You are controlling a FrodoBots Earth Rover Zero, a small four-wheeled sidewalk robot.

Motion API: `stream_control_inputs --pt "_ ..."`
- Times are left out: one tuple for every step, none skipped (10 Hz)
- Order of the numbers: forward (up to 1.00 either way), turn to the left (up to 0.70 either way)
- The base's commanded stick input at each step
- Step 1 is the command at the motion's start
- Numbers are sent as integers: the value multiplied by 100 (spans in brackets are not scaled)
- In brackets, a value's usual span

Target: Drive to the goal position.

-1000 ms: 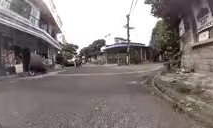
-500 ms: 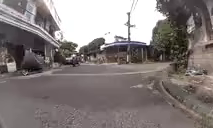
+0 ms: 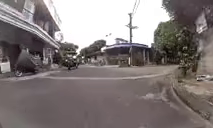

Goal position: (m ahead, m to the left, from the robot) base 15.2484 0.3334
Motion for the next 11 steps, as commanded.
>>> stream_control_inputs --pt "100 0" --pt "100 0" --pt "100 0" --pt "100 0" --pt "100 0" --pt "100 0" --pt "100 0" --pt "100 0" --pt "100 0" --pt "100 0" --pt "100 0"
